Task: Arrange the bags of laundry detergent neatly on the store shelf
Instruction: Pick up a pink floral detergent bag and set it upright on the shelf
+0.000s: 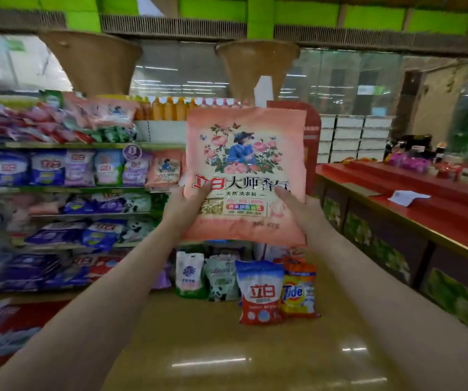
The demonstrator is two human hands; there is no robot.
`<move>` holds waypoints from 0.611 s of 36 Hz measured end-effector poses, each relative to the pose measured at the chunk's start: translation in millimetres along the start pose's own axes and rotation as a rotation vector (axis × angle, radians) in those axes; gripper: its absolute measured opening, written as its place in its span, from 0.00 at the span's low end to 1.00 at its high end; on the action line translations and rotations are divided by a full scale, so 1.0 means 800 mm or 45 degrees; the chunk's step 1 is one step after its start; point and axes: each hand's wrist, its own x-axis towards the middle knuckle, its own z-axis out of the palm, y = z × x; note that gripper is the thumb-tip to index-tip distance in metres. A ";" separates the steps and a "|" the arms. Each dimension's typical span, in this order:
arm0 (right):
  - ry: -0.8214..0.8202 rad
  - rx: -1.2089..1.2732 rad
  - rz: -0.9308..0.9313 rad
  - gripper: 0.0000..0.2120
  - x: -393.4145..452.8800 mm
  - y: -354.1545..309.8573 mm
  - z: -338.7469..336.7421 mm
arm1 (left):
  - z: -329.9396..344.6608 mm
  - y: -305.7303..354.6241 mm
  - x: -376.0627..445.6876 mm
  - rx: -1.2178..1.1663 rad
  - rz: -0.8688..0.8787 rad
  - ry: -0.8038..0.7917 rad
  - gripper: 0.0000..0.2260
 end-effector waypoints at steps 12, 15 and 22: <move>-0.041 -0.154 -0.101 0.45 0.158 0.011 0.047 | 0.009 0.002 0.133 0.233 0.074 0.285 0.22; 0.034 -0.146 -0.083 0.38 0.189 0.023 0.066 | 0.008 -0.013 0.157 0.335 0.108 0.364 0.19; -0.007 -0.311 -0.118 0.22 0.249 0.038 0.119 | -0.023 -0.046 0.228 0.387 -0.050 0.456 0.17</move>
